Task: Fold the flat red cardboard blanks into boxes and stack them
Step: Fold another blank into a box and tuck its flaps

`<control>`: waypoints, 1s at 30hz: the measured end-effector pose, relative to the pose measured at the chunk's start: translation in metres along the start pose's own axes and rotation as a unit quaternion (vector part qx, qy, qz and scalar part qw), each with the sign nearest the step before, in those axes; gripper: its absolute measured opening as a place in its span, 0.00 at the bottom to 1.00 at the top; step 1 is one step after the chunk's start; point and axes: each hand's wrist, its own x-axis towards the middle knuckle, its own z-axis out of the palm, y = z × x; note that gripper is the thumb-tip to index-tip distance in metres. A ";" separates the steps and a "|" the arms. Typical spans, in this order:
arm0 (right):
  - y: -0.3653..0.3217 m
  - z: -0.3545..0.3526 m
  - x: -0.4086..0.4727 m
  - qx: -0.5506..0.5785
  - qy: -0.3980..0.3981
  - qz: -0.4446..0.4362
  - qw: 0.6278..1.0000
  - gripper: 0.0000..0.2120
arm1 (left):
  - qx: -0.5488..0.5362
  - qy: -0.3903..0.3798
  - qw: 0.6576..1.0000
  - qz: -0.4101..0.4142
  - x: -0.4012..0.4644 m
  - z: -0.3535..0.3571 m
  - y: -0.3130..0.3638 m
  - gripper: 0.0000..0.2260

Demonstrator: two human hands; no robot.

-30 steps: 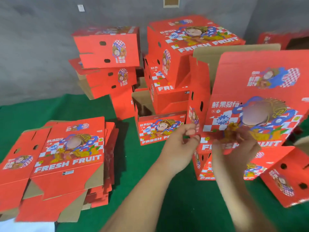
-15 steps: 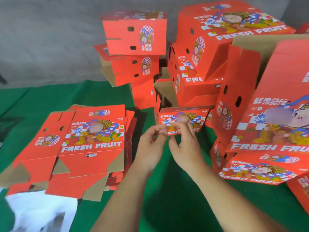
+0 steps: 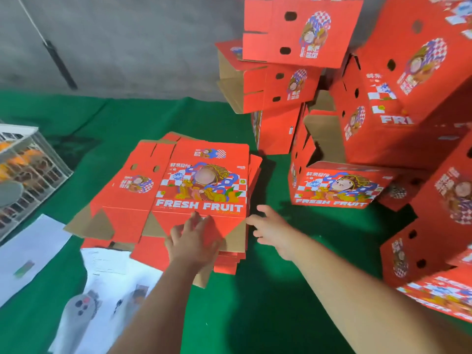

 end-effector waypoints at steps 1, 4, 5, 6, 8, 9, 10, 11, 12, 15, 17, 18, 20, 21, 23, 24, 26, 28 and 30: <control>0.000 0.003 0.005 0.024 0.010 0.028 0.999 0.35 | 0.014 0.005 1.000 0.023 -0.007 0.006 0.003 0.28; 0.008 0.011 0.014 0.056 0.083 0.066 0.993 0.26 | 0.004 0.000 0.997 0.078 -0.024 0.020 0.006 0.29; 0.013 0.011 0.015 0.080 0.100 0.078 0.989 0.19 | -0.035 -0.001 0.995 0.091 -0.027 0.020 0.005 0.30; 0.019 0.011 0.014 0.111 0.108 0.088 0.984 0.13 | -0.100 0.001 0.990 0.103 -0.030 0.016 0.002 0.30; 0.029 0.009 0.010 0.137 0.132 0.083 0.978 0.06 | -0.224 0.039 0.968 0.102 -0.030 0.006 -0.014 0.31; 0.033 0.006 0.007 0.130 0.160 0.068 0.976 0.05 | -0.223 0.079 0.969 0.069 -0.027 0.001 -0.028 0.31; 0.036 0.003 0.004 0.126 0.193 0.048 0.972 0.04 | -0.197 0.120 0.973 0.010 -0.023 -0.006 -0.045 0.32; 0.037 -0.002 0.000 0.131 0.217 0.030 0.967 0.03 | -0.185 0.148 0.969 -0.065 -0.019 -0.015 -0.061 0.34; 0.038 -0.006 -0.006 0.144 0.225 0.017 0.964 0.03 | -0.196 0.152 0.959 -0.136 -0.016 -0.023 -0.076 0.35; 0.038 -0.020 -0.025 0.190 0.203 -0.026 0.960 0.04 | -0.274 0.136 0.932 -0.192 -0.007 -0.043 -0.095 0.37; 0.039 -0.030 -0.039 0.210 0.203 -0.068 0.954 0.05 | -0.293 0.119 0.926 -0.204 -0.006 -0.047 -0.096 0.41; 0.041 -0.036 -0.045 0.218 0.203 -0.090 0.950 0.06 | -0.313 0.113 0.924 -0.191 -0.008 -0.050 -0.094 0.40; 0.048 -0.046 -0.056 0.220 0.191 -0.123 0.949 0.08 | -0.425 0.110 0.891 -0.117 -0.011 -0.050 -0.095 0.30; 0.053 -0.050 -0.061 0.218 0.181 -0.133 0.950 0.09 | -0.473 0.097 0.871 -0.092 -0.016 -0.052 -0.091 0.24; 0.061 -0.052 -0.070 0.219 0.155 -0.146 0.952 0.11 | -0.487 0.069 0.869 -0.062 -0.024 -0.057 -0.079 0.20; 0.065 -0.051 -0.074 0.213 0.149 -0.155 0.953 0.11 | -0.474 0.068 0.877 -0.050 -0.027 -0.058 -0.073 0.20; 0.071 -0.052 -0.082 0.204 0.171 -0.171 0.949 0.10 | -0.434 0.112 0.893 -0.036 -0.024 -0.056 -0.070 0.26; 0.077 -0.056 -0.091 0.194 0.189 -0.175 0.946 0.10 | -0.417 0.128 0.899 -0.050 -0.021 -0.059 -0.079 0.36; 0.086 -0.061 -0.101 0.181 0.191 -0.177 0.948 0.11 | -0.451 0.097 0.884 -0.071 -0.027 -0.063 -0.084 0.37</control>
